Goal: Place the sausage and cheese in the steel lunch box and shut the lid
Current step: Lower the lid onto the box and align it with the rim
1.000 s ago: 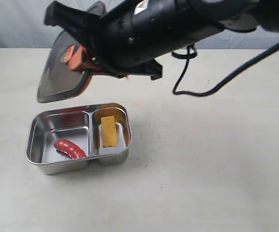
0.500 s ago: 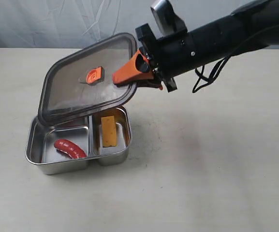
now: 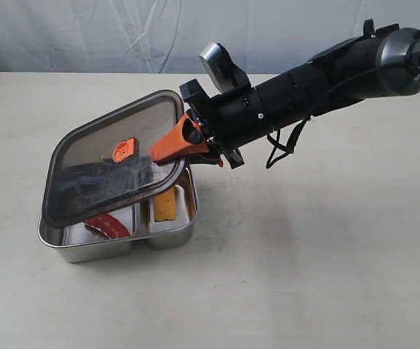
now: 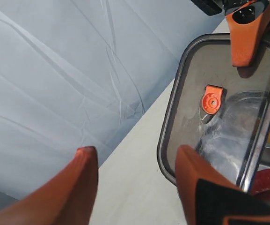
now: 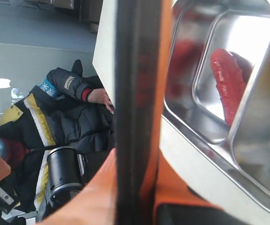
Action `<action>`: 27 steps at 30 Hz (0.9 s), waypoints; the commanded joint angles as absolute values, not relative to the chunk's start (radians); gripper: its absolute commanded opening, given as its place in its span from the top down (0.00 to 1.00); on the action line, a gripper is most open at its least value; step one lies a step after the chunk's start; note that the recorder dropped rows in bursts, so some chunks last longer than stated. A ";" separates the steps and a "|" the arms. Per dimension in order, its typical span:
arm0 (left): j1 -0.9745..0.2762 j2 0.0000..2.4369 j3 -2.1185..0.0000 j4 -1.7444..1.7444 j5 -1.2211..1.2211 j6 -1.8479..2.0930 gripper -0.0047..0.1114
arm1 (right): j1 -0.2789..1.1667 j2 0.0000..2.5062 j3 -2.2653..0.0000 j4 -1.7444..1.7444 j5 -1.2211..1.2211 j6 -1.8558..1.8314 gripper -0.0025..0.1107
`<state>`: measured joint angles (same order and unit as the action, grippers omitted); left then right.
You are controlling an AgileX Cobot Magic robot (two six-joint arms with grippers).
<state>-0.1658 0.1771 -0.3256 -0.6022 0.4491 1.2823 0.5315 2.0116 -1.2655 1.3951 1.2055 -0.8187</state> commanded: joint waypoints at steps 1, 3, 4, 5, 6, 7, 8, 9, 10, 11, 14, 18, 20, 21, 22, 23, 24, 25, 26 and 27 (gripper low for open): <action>-0.171 0.170 -0.333 -0.599 0.440 1.275 0.54 | 0.538 2.028 -1.261 1.408 1.221 -0.832 0.98; -0.171 0.170 -0.333 -0.599 0.440 1.275 0.54 | 0.550 2.038 -1.261 1.418 1.221 -0.832 0.98; -0.171 0.170 -0.333 -0.599 0.440 1.275 0.54 | 0.557 2.043 -1.261 1.423 1.221 -0.832 0.98; -0.171 0.170 -0.333 -0.599 0.440 1.275 0.54 | 0.561 2.052 -1.261 1.426 1.221 -0.832 0.98; -0.171 0.170 -0.333 -0.599 0.440 1.275 0.54 | 0.567 2.059 -1.261 1.432 1.221 -0.832 0.98; -0.171 0.170 -0.333 -0.599 0.440 1.275 0.54 | 0.570 2.066 -1.261 1.438 1.221 -0.832 0.98; -0.171 0.170 -0.333 -0.599 0.440 1.275 0.54 | 0.570 2.073 -1.261 1.442 1.221 -0.832 0.98; -0.171 0.170 -0.333 -0.599 0.440 1.275 0.54 | 0.570 2.079 -1.261 1.442 1.221 -0.837 0.98; -0.171 0.170 -0.333 -0.599 0.440 1.275 0.54 | 0.570 2.082 -1.261 1.442 1.221 -0.837 0.98; -0.171 0.170 -0.333 -0.599 0.440 1.275 0.54 | 0.570 2.087 -1.261 1.442 1.221 -0.837 0.98; -0.171 0.170 -0.333 -0.599 0.440 1.275 0.54 | 0.570 2.088 -1.261 1.425 1.221 -0.837 0.98; -0.171 0.170 -0.333 -0.599 0.436 1.275 0.54 | 0.570 2.088 -1.261 1.394 1.221 -0.837 0.98; -0.171 0.170 -0.333 -0.599 0.434 1.275 0.54 | 0.570 2.088 -1.261 1.384 1.221 -0.837 0.98; -0.171 0.170 -0.333 -0.599 0.434 1.275 0.54 | 0.570 2.088 -1.261 1.382 1.221 -0.837 0.98; -0.171 0.170 -0.333 -0.599 0.434 1.275 0.54 | 0.570 2.088 -1.261 1.387 1.221 -0.837 0.98; -0.171 0.170 -0.333 -0.599 0.434 1.275 0.54 | 0.570 2.088 -1.261 1.414 1.221 -0.837 0.98; -0.171 0.170 -0.333 -0.599 0.434 1.275 0.54 | 0.570 2.086 -1.261 1.441 1.221 -0.837 0.98; -0.171 0.170 -0.333 -0.599 0.434 1.275 0.54 | 0.570 2.086 -1.261 1.475 1.221 -0.837 0.98; -0.171 0.170 -0.333 -0.599 0.434 1.275 0.54 | 0.570 2.080 -1.261 1.528 1.221 -0.837 0.98; -0.171 0.170 -0.333 -0.599 0.434 1.275 0.54 | 0.570 2.076 -1.261 1.557 1.221 -0.837 0.98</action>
<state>-0.1658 0.1771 -0.3256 -0.6007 0.4472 1.2824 0.5677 2.0890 -1.2655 1.4543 1.2146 -0.8253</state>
